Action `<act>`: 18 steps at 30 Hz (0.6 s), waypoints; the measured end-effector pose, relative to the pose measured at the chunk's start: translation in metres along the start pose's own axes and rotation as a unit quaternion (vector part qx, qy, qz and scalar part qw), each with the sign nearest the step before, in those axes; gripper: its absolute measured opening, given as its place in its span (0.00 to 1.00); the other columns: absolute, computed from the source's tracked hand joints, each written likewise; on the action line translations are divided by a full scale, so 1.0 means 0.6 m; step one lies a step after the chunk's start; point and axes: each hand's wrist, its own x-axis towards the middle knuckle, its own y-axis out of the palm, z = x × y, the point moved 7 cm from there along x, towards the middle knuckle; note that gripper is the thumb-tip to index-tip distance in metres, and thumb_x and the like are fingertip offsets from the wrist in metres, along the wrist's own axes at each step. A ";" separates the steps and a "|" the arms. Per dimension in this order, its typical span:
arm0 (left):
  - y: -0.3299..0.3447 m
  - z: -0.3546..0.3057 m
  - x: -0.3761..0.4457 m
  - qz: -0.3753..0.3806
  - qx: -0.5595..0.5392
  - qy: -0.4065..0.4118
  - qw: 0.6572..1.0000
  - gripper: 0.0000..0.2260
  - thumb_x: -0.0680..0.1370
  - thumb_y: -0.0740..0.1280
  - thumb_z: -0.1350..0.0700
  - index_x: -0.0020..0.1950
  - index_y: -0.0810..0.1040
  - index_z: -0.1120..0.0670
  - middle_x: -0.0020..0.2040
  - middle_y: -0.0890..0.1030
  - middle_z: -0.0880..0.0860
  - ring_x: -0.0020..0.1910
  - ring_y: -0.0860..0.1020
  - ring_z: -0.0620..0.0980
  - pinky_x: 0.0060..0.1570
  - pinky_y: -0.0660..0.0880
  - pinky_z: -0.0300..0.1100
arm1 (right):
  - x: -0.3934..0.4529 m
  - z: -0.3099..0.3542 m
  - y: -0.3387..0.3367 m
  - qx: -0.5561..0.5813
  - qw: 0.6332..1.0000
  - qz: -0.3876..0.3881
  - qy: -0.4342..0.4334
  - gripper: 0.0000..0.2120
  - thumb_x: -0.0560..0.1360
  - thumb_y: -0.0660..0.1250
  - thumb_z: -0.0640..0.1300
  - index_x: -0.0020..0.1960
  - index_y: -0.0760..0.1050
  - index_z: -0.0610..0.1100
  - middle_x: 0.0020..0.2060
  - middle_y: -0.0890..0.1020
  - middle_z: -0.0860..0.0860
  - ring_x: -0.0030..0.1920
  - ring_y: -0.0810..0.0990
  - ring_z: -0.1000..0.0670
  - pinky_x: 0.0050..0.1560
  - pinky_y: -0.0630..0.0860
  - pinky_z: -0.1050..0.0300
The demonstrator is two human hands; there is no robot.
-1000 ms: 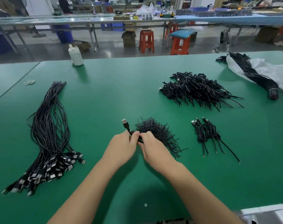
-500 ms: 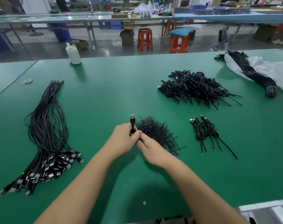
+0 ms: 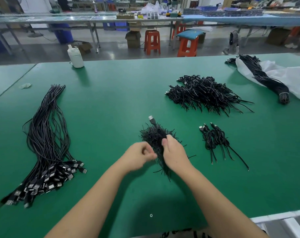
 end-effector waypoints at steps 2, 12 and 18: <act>0.034 0.011 -0.013 0.060 0.095 0.012 0.994 0.06 0.74 0.75 0.51 0.43 0.78 0.49 0.36 0.78 0.44 0.34 0.74 0.42 0.37 0.74 0.37 | 0.006 -0.017 -0.009 0.016 0.999 -0.006 0.031 0.14 0.85 0.49 0.47 0.46 0.66 0.42 0.40 0.74 0.47 0.43 0.73 0.42 0.42 0.65 0.50; 0.089 0.026 -0.016 -0.006 0.220 0.034 0.975 0.05 0.77 0.69 0.46 0.48 0.76 0.46 0.49 0.71 0.47 0.47 0.74 0.49 0.50 0.75 0.46 | 0.007 -0.048 0.005 0.035 0.995 0.015 0.092 0.15 0.85 0.49 0.48 0.47 0.68 0.41 0.37 0.73 0.49 0.42 0.72 0.44 0.41 0.64 0.52; 0.084 0.017 -0.014 -0.001 0.273 0.069 0.959 0.05 0.81 0.63 0.52 0.46 0.71 0.48 0.48 0.73 0.48 0.47 0.72 0.49 0.48 0.74 0.47 | 0.007 -0.050 0.008 0.033 0.996 0.025 0.085 0.16 0.85 0.48 0.48 0.47 0.68 0.40 0.38 0.73 0.48 0.43 0.74 0.43 0.43 0.68 0.50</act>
